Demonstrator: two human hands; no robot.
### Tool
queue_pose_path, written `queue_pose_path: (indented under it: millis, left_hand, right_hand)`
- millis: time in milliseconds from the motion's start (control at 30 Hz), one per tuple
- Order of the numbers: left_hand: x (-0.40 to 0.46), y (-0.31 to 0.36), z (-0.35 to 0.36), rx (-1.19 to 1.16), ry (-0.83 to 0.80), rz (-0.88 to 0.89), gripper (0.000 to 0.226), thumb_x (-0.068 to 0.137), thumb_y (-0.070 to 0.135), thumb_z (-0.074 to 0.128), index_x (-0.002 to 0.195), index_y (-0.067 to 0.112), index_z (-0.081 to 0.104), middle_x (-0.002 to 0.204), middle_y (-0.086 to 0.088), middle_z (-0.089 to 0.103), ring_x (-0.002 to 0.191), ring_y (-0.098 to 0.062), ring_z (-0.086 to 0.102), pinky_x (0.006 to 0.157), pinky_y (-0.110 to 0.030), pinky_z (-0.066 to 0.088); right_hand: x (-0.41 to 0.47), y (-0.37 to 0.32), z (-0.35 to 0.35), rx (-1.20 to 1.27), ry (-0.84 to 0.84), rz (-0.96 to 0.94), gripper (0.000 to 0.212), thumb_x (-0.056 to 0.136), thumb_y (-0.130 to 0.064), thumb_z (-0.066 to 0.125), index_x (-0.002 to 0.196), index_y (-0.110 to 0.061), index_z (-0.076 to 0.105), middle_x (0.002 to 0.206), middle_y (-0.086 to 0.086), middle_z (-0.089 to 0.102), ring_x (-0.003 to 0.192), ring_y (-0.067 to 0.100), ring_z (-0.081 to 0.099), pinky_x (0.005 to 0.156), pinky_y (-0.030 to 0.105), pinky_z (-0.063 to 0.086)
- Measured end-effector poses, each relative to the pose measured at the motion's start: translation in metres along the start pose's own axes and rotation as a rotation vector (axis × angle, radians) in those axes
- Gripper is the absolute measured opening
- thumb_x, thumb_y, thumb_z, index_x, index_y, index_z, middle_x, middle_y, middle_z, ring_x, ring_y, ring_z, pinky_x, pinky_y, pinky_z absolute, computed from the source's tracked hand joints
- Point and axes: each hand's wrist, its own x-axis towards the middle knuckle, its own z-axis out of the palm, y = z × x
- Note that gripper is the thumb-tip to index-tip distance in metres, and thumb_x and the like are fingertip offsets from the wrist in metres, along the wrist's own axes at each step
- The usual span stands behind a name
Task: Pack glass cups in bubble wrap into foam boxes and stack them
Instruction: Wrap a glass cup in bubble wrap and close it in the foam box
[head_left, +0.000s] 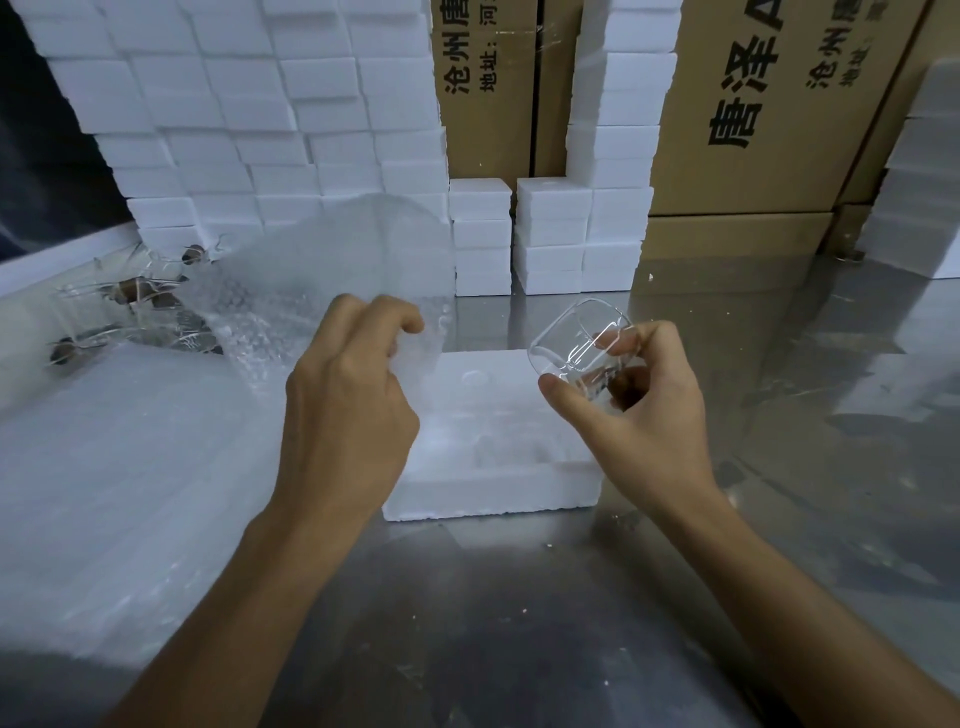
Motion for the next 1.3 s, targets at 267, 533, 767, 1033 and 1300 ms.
queue_pose_path:
  millis: [267,533,767,1033,1300]
  left_hand:
    - [-0.005,-0.007,0.008,0.001,-0.106,-0.223,0.024,0.091,0.025,0.058,0.078,0.011,0.073,0.078,0.002,0.062,0.067,-0.019,0.055,0.067,-0.030,0.044]
    - [-0.005,-0.014,0.008,0.052,-0.071,-0.212,0.012,0.084,0.007,0.075,0.096,0.008,0.076,0.092,-0.006,0.073,0.066,-0.019,0.059,0.072,-0.026,0.043]
    - [-0.014,0.005,0.017,0.006,-0.132,-0.033,0.058,0.072,-0.018,0.062,0.123,0.009,0.064,0.127,-0.004,0.061,0.079,-0.031,0.064,0.076,-0.036,0.052]
    - [-0.022,0.012,0.027,-0.156,-0.198,0.029,0.080,0.064,-0.021,0.061,0.130,0.023,0.054,0.137,0.010,0.051,0.086,-0.019,0.061,0.070,-0.021,0.050]
    - [-0.022,0.009,0.029,-0.149,-0.221,0.105,0.085,0.069,-0.022,0.059,0.147,0.008,0.042,0.155,-0.002,0.038,0.112,-0.017,0.046,0.081,-0.019,0.049]
  right_hand:
    - [-0.001,-0.004,-0.001,0.006,-0.029,0.023,0.046,0.070,-0.028,0.088,0.094,-0.019,0.050,0.079,-0.009,0.062,0.059,0.001,0.053,0.054,0.013,0.042]
    - [-0.001,-0.019,-0.004,0.335,-0.125,0.305,0.068,0.045,-0.056,0.092,0.069,-0.012,0.047,0.090,0.012,0.073,0.058,0.021,0.068,0.051,0.034,0.050]
    - [-0.001,-0.037,-0.006,1.213,-0.622,0.652,0.054,0.044,-0.053,0.093,0.069,-0.017,0.061,0.127,0.014,0.066,0.059,0.009,0.057,0.052,0.017,0.048]
    - [-0.012,-0.050,0.004,1.344,-0.690,0.687,0.035,0.073,-0.047,0.078,0.086,-0.019,0.060,0.128,0.014,0.060,0.099,0.022,0.068,0.082,0.031,0.055]
    - [-0.006,-0.039,0.004,1.144,-0.473,0.678,0.025,0.097,-0.025,0.059,0.115,-0.014,0.071,0.121,0.004,0.060,0.122,0.027,0.057,0.093,0.048,0.054]
